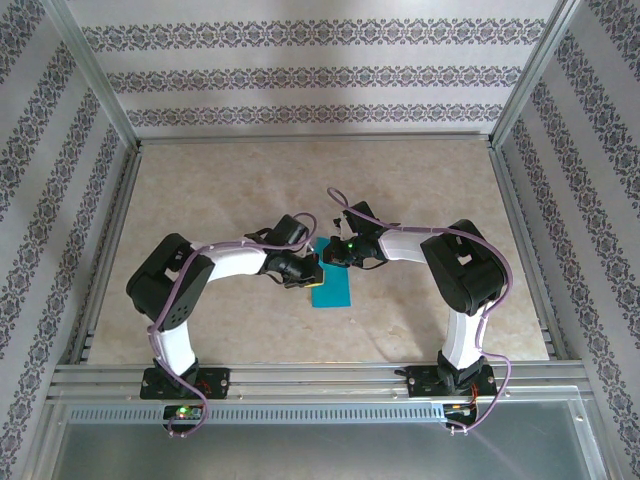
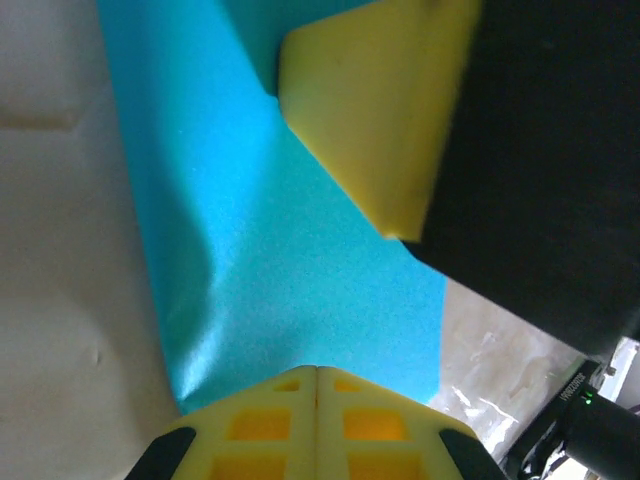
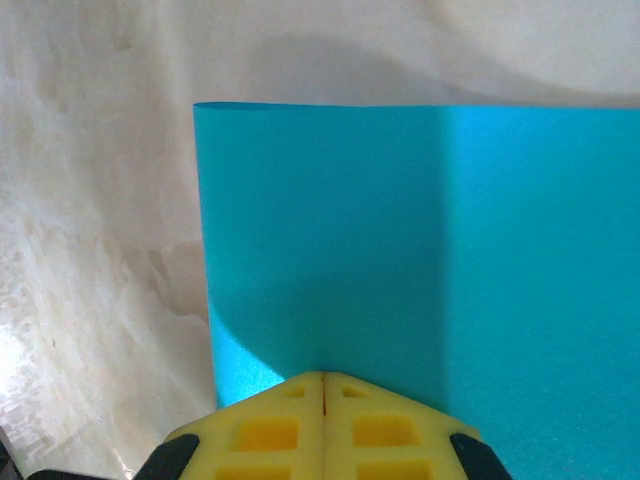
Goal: Fold a paper plane with a square sheet of paper (fold left side to right side)
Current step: Hold the square sheet of paper at the center of the table.
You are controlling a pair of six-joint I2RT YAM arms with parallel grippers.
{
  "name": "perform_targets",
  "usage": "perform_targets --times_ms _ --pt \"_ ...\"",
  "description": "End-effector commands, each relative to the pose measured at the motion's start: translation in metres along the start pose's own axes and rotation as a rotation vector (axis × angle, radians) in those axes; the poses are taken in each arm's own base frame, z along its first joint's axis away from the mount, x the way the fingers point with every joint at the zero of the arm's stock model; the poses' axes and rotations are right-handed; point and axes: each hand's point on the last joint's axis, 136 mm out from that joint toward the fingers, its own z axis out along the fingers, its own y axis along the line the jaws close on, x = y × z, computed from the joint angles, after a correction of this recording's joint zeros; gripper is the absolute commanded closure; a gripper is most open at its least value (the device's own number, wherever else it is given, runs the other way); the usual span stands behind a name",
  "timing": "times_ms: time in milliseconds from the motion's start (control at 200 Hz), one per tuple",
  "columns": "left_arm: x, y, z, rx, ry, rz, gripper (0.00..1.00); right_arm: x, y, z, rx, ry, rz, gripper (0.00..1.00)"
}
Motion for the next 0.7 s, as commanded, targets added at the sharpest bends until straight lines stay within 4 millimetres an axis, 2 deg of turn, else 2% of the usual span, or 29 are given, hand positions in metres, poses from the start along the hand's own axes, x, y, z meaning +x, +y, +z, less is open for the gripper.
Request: perform_targets --times_ms 0,205,365,560,695 --pt "-0.006 -0.002 0.006 0.015 0.000 0.031 0.95 0.016 -0.022 0.009 0.084 0.045 0.012 1.00" --pt "0.001 0.016 0.012 -0.038 0.012 0.006 0.95 0.012 -0.016 0.006 0.072 0.034 0.012 1.00" --pt "0.007 0.027 0.013 -0.072 0.020 -0.015 0.95 0.003 0.000 -0.002 0.041 0.007 0.001 1.00" --pt "0.011 0.030 0.016 -0.072 0.018 -0.035 0.95 -0.016 0.023 -0.028 0.002 -0.061 -0.027 0.84" --pt "0.012 0.029 0.017 -0.068 0.014 -0.038 0.95 -0.011 0.026 -0.046 0.007 -0.080 -0.038 0.82"
